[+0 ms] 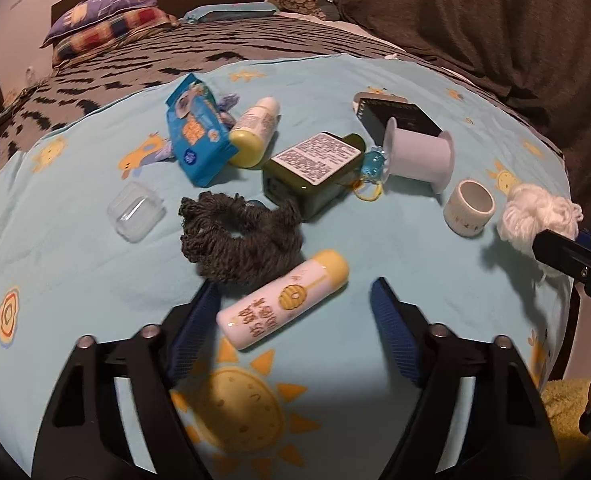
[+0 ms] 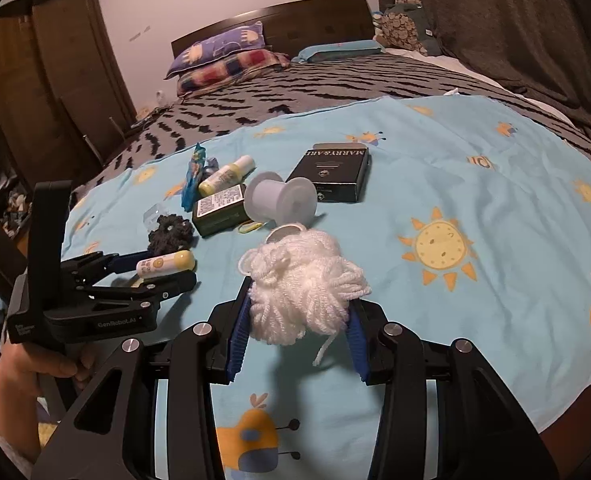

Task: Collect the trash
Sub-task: 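Grasp the white yarn with the right tool while the left tool grasps the white lotion tube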

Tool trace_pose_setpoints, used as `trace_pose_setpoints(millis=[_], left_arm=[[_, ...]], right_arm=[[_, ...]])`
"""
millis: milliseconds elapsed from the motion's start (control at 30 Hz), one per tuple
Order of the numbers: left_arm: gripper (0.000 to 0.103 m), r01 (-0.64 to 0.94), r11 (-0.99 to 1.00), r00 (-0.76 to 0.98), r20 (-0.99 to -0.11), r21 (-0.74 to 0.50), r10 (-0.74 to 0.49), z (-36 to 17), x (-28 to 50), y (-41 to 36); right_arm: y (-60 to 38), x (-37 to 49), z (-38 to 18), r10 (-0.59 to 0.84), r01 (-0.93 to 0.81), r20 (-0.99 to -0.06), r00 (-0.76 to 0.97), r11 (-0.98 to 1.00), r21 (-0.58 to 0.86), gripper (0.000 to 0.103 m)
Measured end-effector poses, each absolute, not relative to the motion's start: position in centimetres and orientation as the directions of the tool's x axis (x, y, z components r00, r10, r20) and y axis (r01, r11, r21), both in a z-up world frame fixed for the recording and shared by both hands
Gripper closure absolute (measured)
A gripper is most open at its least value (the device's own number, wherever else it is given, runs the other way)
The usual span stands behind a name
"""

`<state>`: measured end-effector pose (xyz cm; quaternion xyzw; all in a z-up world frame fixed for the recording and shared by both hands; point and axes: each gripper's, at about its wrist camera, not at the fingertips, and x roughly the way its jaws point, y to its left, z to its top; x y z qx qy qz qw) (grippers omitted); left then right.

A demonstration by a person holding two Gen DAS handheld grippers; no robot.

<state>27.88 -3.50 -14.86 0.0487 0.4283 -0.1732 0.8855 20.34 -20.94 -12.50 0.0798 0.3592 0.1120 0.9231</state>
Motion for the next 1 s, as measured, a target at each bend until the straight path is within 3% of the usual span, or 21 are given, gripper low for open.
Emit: trace_pose_setpoints(millis=[500,700,1000], left_arm=[[0.083,0.399,0.911,0.552,-0.767,-0.103,-0.328,-14.6,25.8,-5.2],[0.084,0.38,0.92,0.566,-0.763,-0.095,-0.312,-14.2,24.3,-5.4],[0.085,0.358,0.927,0.632,-0.701,-0.114,-0.331,-11.2,15.5,-4.7]], right_arm=[[-21.4,18.7,-12.5,0.278,-0.151,-0.644,0.713,0.957,0.246,0.06],[-21.8,17.1,-12.6,0.263,-0.136,-0.646,0.716,0.961,0.241,0.06],[-21.5,12.1,-10.9,0.261,-0.144,-0.621,0.739,0.962,0.232,0.06]])
